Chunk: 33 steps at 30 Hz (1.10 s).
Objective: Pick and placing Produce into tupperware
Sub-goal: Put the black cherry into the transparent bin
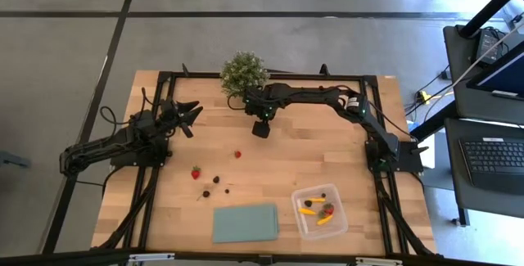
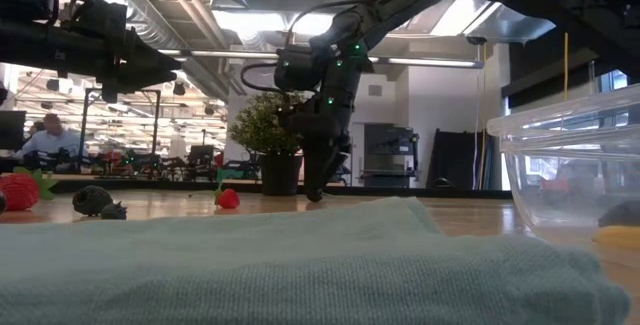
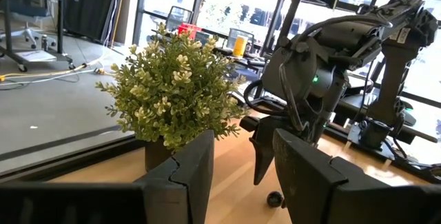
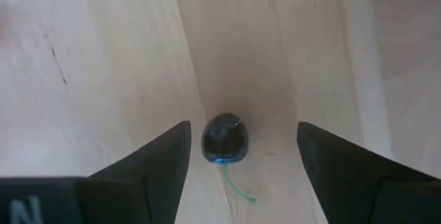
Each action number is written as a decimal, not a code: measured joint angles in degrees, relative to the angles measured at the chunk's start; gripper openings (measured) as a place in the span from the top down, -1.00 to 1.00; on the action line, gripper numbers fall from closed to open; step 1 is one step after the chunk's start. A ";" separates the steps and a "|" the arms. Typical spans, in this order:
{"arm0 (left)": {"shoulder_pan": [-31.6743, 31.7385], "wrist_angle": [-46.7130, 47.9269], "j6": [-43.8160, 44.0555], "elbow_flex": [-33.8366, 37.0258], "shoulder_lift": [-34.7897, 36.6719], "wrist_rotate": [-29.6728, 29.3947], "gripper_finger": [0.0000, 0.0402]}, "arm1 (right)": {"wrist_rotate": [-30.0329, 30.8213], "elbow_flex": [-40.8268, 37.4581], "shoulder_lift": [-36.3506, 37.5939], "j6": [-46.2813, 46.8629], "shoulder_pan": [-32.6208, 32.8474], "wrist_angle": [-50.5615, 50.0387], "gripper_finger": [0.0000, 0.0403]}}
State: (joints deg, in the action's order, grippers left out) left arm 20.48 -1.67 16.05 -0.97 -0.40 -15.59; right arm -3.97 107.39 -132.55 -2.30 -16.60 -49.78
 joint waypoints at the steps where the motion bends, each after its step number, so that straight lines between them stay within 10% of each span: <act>1: 0.01 0.00 0.00 0.00 -0.01 0.00 0.29 | 0.02 0.00 0.00 -0.08 0.00 0.00 -0.31; 20: -0.01 0.02 0.07 0.02 -0.01 0.02 0.29 | 2.71 0.17 -2.19 -0.65 0.02 -0.63 -0.28; 33: 0.00 0.02 0.07 0.00 -0.01 0.03 0.29 | 2.84 0.15 -2.29 -0.33 0.00 -0.77 0.27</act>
State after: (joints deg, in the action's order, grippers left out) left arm 20.48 -1.65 16.12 -0.97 -0.40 -15.56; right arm -1.13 107.55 -134.85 -2.63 -16.60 -50.54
